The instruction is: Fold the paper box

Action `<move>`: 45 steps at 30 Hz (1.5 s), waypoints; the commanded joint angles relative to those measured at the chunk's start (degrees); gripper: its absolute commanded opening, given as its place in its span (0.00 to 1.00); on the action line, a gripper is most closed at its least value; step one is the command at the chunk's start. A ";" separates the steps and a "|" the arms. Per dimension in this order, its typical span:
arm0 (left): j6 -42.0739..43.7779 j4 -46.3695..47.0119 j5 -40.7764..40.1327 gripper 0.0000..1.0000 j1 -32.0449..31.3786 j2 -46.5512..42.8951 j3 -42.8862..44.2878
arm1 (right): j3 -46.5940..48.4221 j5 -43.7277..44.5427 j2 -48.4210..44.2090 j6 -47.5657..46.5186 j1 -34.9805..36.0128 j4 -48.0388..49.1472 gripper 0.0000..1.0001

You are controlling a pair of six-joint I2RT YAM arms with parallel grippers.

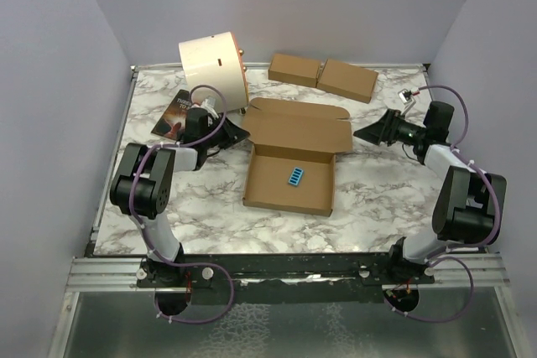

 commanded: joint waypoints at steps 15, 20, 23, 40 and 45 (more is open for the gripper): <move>-5.82 11.20 1.10 0.05 -5.28 -8.86 -10.61 | 0.36 1.19 3.77 -2.60 -3.17 -3.19 0.88; -5.87 9.94 -3.63 0.05 -8.57 -12.29 -12.69 | 1.59 5.88 4.83 -5.52 -5.94 -8.39 0.88; -5.61 9.07 -6.08 0.05 -10.32 -13.64 -13.45 | 1.68 6.48 5.67 -6.69 -7.99 -10.52 0.88; -5.62 9.54 -8.17 0.05 -11.25 -14.84 -14.28 | 3.86 3.76 16.05 -8.73 -9.34 -14.87 0.74; -5.59 9.63 -7.82 0.05 -11.25 -14.97 -14.54 | 3.41 -0.76 18.75 -6.14 -9.34 -12.16 0.60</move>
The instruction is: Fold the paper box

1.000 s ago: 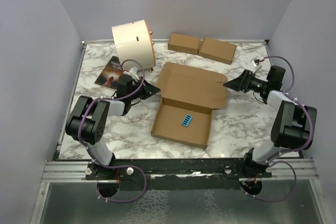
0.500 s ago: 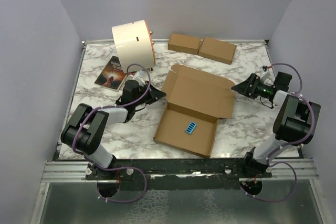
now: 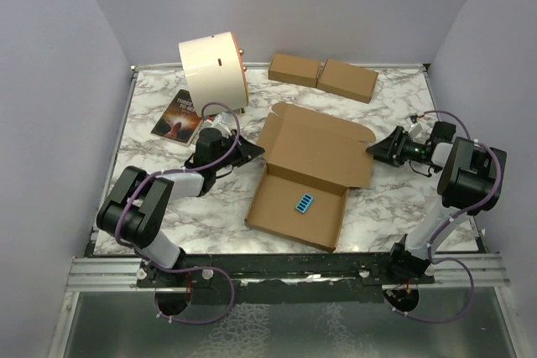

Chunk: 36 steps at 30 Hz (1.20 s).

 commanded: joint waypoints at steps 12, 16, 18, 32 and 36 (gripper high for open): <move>-0.20 3.18 -0.53 0.05 -0.20 -1.53 -0.67 | 0.30 -8.86 3.94 4.67 -0.09 4.67 0.21; -0.13 3.20 -0.53 0.08 -0.19 -1.63 -0.76 | 0.19 -9.33 3.88 5.23 -0.09 5.42 0.08; -0.07 3.35 -0.45 0.10 -0.19 -1.72 -0.92 | 0.17 -9.72 3.72 5.25 -0.09 5.60 0.04; 4.42 3.10 6.50 0.61 5.77 -0.15 0.54 | 0.39 -12.34 2.57 4.07 -0.09 5.73 0.01; 8.35 -0.71 9.32 0.67 7.59 1.98 4.29 | 0.47 -13.09 2.45 3.79 -0.09 5.82 0.01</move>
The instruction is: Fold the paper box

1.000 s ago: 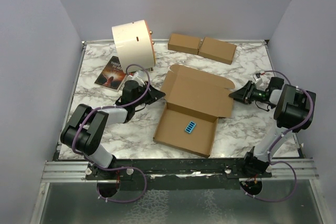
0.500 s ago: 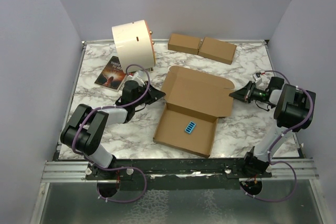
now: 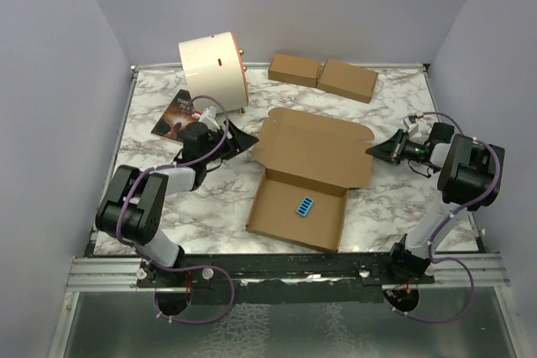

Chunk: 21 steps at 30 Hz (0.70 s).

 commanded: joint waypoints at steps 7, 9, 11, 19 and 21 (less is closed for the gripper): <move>7.72 -2.97 13.69 0.69 3.35 9.62 10.96 | 1.27 -3.99 -1.46 -3.74 0.59 1.15 0.01; 7.61 -2.43 16.47 0.68 3.78 11.71 12.77 | 1.64 -4.11 -1.74 -4.70 1.25 0.43 0.01; 6.89 -1.05 17.69 0.68 4.07 12.86 13.73 | 2.08 -4.18 -1.93 -5.67 1.90 -0.44 0.01; 8.67 -4.17 18.40 0.64 4.25 14.04 17.27 | 3.54 -4.44 -2.88 -8.89 3.96 -2.98 0.01; 8.93 -4.52 18.50 0.61 4.28 14.19 17.46 | 3.69 -4.49 -3.04 -9.02 4.26 -3.10 0.01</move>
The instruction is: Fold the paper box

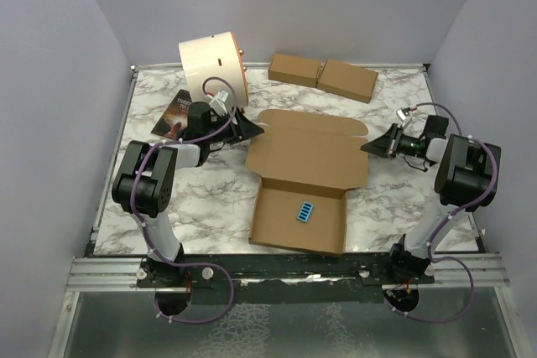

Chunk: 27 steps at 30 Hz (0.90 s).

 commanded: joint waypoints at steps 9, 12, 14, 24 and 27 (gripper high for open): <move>2.30 -1.15 3.48 0.32 0.29 1.00 2.03 | 1.61 -2.93 -2.27 -3.62 1.29 -1.35 0.01; 2.31 -1.17 3.25 0.28 0.32 1.00 1.99 | 1.57 -3.22 -2.53 -3.78 1.38 -1.35 0.01; 2.21 -1.04 3.06 0.23 0.30 1.00 1.85 | 1.57 -3.35 -2.80 -3.88 1.42 -1.35 0.01; 3.30 1.21 -1.86 0.03 -0.02 -1.71 0.35 | 3.32 -2.70 -5.56 -5.07 2.52 -1.09 0.01; 3.65 2.46 -4.35 0.01 -0.36 -2.67 0.22 | 5.07 -0.20 -6.83 -6.38 4.16 -1.83 0.01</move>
